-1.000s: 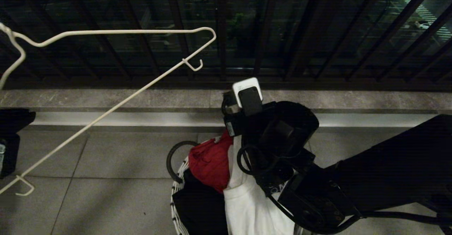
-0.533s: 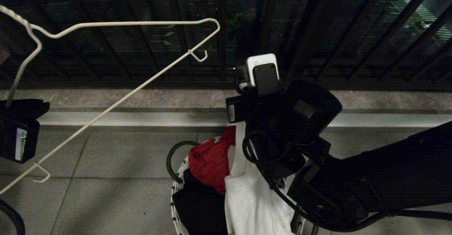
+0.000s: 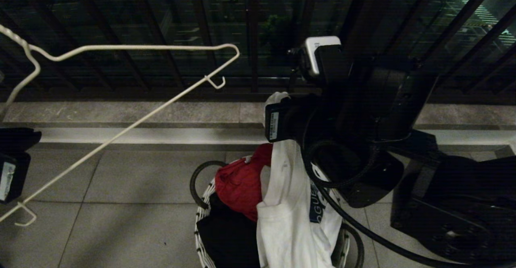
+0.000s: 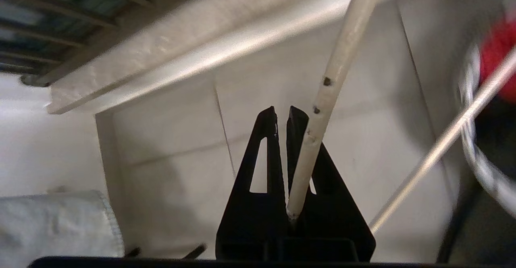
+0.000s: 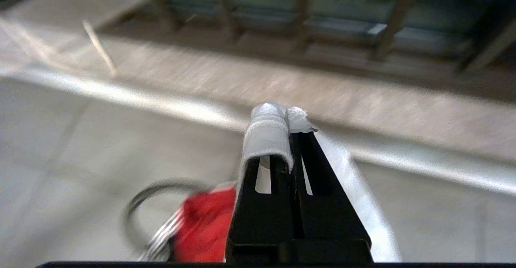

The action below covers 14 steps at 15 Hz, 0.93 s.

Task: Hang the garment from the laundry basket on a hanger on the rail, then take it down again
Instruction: Pick up clothes from the basket

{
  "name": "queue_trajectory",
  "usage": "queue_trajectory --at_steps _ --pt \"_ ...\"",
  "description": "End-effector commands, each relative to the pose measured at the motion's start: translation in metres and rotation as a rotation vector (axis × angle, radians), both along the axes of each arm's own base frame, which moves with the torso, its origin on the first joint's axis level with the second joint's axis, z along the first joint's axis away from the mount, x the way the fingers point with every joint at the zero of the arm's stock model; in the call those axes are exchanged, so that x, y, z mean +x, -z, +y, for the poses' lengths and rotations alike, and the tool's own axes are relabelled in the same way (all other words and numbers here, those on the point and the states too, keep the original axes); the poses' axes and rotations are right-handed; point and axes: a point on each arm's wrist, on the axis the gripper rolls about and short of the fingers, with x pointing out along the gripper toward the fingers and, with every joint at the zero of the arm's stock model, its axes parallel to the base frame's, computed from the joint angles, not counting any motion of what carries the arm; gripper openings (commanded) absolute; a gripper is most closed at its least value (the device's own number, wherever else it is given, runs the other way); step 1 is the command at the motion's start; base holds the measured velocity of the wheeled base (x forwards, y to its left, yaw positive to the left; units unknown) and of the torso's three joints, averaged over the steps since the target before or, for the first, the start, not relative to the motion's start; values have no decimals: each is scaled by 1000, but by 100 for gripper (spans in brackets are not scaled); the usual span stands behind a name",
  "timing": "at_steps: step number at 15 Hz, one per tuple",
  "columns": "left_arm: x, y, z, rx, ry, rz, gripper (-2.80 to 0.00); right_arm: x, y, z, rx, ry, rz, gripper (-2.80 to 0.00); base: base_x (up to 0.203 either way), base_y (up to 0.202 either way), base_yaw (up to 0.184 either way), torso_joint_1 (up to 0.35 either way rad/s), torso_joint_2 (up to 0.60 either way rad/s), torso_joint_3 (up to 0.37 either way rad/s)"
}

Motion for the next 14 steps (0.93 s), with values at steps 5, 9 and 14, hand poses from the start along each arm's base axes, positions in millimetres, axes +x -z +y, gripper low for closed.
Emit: queue_trajectory --at_steps 5,9,14 --pt "-10 7 0 13 139 43 -280 -15 -26 -19 51 -69 70 -280 0 0 0 0 0 0" --pt "-10 9 -2 -13 217 57 -280 -12 -25 -21 50 -58 71 -280 0 0 0 0 0 0" --pt "-11 8 -1 -16 219 51 -280 -9 -24 -22 50 -48 72 -280 0 0 0 0 0 0"
